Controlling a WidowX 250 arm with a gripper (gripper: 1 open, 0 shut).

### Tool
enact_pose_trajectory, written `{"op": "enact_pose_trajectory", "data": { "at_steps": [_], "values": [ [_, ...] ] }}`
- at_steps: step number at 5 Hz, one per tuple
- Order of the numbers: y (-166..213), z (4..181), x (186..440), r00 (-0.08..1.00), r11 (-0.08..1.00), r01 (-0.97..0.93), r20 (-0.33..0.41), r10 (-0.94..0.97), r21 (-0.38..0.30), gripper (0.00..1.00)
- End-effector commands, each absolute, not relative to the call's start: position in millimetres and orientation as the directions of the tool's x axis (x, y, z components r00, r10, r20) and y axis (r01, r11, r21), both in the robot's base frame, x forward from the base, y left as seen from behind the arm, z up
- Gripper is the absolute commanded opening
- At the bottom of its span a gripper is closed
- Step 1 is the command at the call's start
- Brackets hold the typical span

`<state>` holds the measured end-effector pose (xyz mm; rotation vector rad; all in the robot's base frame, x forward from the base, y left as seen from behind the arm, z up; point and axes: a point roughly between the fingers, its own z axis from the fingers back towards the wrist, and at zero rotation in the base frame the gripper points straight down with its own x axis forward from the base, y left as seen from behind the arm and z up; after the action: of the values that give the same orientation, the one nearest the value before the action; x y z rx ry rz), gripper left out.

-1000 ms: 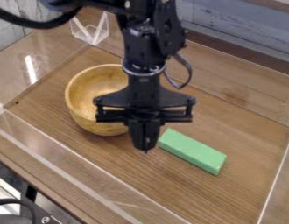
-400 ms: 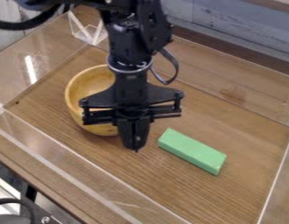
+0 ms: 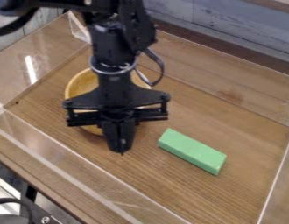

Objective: Remove the green block from the brown bowl and put it on the table

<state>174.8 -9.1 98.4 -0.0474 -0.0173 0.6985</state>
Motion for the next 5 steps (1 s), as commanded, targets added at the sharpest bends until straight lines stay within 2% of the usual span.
{"op": "enact_pose_trajectory", "data": {
  "at_steps": [1, 2, 4, 5],
  "values": [
    [-1.9, 103.8, 176.4, 0.785, 0.785, -0.618, 0.018, 0.619, -0.052, 0.00],
    [-3.1, 98.0, 177.8, 0.819, 0.819, -0.572, 0.017, 0.574, -0.047, 0.00],
    [-12.0, 61.7, 178.0, 0.921, 0.920, -0.391, -0.011, 0.390, -0.018, 0.00],
    [-22.3, 41.6, 178.5, 0.935, 0.935, -0.354, -0.021, 0.354, -0.010, 0.00]
  ]
}}
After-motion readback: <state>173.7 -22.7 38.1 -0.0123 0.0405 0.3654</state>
